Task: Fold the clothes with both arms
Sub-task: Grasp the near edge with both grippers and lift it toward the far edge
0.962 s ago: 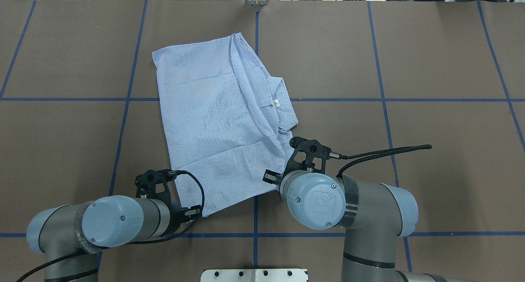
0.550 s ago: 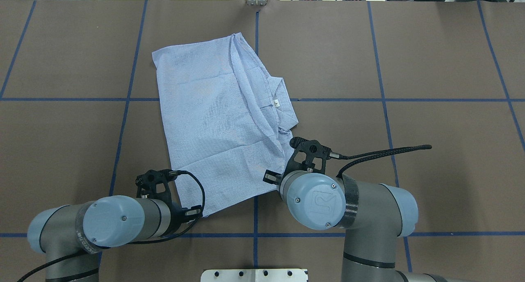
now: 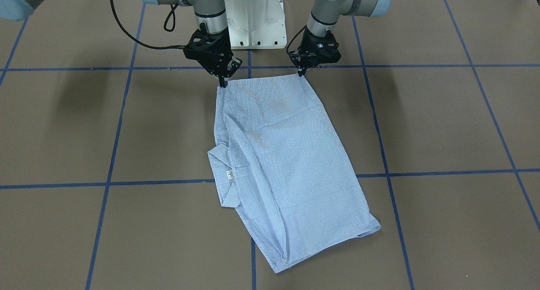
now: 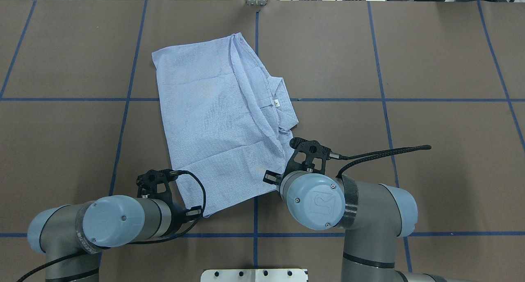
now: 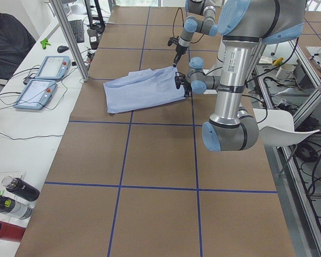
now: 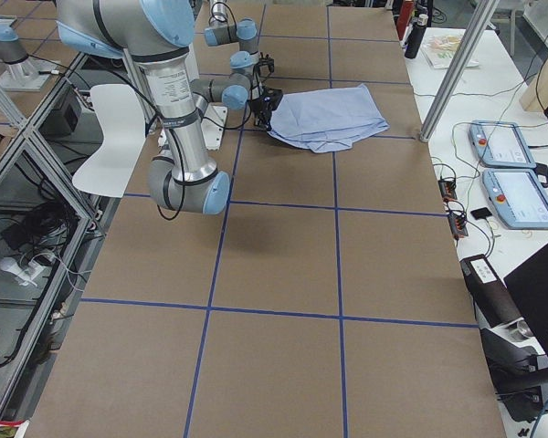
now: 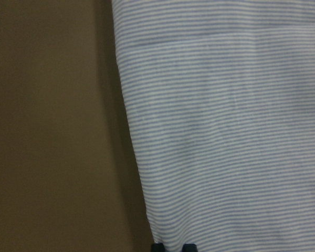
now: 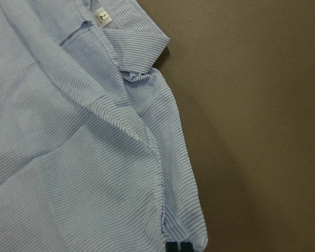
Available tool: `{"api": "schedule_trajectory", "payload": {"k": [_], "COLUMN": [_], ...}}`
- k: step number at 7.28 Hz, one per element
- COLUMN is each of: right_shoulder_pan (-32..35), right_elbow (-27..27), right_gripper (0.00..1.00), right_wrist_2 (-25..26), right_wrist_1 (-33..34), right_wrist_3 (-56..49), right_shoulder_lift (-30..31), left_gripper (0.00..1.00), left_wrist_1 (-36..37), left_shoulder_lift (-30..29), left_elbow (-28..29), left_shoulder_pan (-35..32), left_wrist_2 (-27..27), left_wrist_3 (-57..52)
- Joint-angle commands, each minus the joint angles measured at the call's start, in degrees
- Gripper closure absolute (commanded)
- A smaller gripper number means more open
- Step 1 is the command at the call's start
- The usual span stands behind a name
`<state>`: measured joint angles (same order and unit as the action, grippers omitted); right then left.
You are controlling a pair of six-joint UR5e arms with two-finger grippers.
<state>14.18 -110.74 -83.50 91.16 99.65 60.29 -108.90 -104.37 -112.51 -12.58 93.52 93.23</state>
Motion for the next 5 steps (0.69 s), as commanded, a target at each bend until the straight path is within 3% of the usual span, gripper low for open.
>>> {"api": "schedule_trajectory", "payload": {"k": [1,3,5], "right_shoulder_pan": [0.4,0.9,-1.2], "right_elbow": [-0.4,-2.9,-12.2], "right_gripper": [1.0,1.0,1.0], "right_wrist_2": [0.0,-0.1,0.0], "right_wrist_1": [0.1,0.2,8.3], "right_wrist_3": [-0.2,-0.2,0.0], "right_shoulder_lift": [0.2,0.6,2.5], "left_gripper": [1.0,1.0,1.0], "left_wrist_1": [0.0,0.1,0.8], "left_shoulder_lift": [-0.4,-0.4,0.3], "left_elbow": [-1.3,-5.0,-9.7], "left_shoulder_pan": [-0.1,-0.4,-0.9], "left_wrist_2": [0.3,1.9,3.6], "left_wrist_3": [-0.2,-0.2,-0.2]}}
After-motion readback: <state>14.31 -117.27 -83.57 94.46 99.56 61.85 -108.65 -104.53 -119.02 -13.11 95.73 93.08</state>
